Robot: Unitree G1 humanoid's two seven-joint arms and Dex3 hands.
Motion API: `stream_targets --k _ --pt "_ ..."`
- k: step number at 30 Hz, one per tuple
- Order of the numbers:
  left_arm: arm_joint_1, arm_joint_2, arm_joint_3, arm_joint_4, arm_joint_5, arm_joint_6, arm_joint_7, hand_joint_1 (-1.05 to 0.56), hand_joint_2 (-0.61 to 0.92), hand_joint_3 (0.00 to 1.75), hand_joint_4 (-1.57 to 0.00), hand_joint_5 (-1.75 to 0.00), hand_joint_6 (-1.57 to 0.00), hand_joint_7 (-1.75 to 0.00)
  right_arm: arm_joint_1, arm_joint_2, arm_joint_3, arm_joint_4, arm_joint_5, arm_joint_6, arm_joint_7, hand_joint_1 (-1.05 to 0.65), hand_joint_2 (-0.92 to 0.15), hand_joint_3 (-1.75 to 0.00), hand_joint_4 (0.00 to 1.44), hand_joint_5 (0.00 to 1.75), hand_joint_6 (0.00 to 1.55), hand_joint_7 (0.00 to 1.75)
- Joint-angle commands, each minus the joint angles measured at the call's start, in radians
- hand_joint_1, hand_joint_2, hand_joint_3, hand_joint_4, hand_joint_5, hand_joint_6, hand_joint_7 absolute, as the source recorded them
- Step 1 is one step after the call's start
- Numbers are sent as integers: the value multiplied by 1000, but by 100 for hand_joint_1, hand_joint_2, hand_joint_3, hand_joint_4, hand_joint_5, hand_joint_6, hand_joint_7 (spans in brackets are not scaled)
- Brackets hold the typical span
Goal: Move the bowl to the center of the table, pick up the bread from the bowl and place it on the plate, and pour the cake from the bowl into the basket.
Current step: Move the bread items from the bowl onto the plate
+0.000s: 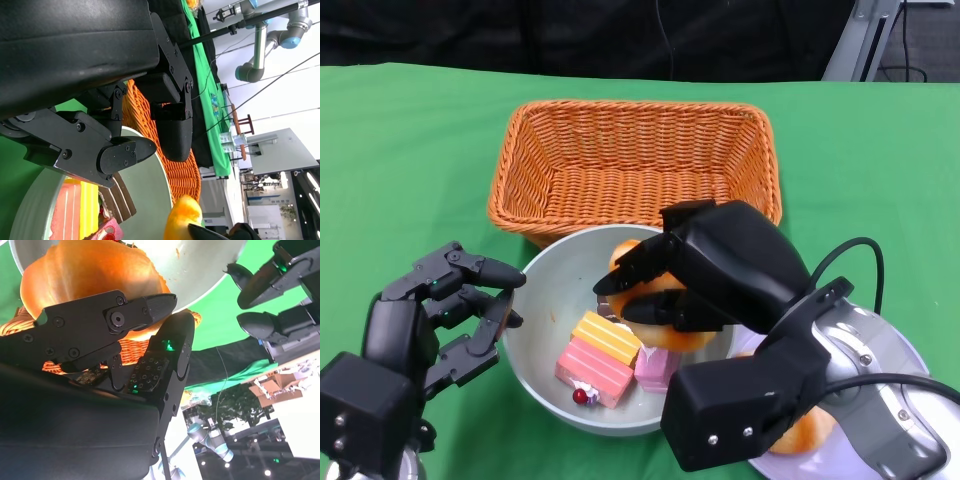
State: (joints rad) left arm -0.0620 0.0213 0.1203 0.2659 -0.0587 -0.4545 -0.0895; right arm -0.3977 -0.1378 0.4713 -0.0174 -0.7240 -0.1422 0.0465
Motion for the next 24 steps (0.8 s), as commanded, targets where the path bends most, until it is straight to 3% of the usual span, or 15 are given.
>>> stream_targets --k 1,2,3,4,6,17,20,24 --pt "1 9 10 -3 -4 3 16 -14 63 74 -77 -136 -81 -105 7 -12 -31 -34 16 5 2 -15 -92 -13 77 167 109 40" --pt "1 8 11 -3 -3 3 18 -15 62 74 -78 -136 -81 -104 9 -13 -34 -40 17 7 4 -15 -92 -15 75 171 94 69" --pt "0 9 11 -1 -1 -2 20 -15 62 75 -78 -135 -82 -104 13 -18 -44 -49 26 -1 3 -15 -92 -16 74 173 86 85" --pt "0 9 12 1 0 -5 21 -16 62 75 -78 -135 -82 -104 15 -21 -51 -54 32 -8 2 -13 -92 -18 74 174 82 97" --pt "1 12 11 0 1 -4 21 -16 61 76 -78 -135 -82 -104 21 -29 -64 -71 42 -12 5 -12 -92 -20 74 174 79 103" --pt "-1 28 17 1 -16 12 6 -11 60 80 -76 -136 -80 -107 94 -79 -148 -194 79 -23 18 -9 -91 -27 78 173 89 92" --pt "1 27 17 -6 -10 20 14 -9 60 81 -76 -136 -80 -107 110 -97 -167 -216 88 -36 27 -8 -89 -27 81 162 92 85" --pt "4 24 16 -16 -3 30 22 -9 60 82 -76 -135 -80 -107 119 -110 -176 -229 97 -40 33 -9 -90 -28 81 161 93 82"
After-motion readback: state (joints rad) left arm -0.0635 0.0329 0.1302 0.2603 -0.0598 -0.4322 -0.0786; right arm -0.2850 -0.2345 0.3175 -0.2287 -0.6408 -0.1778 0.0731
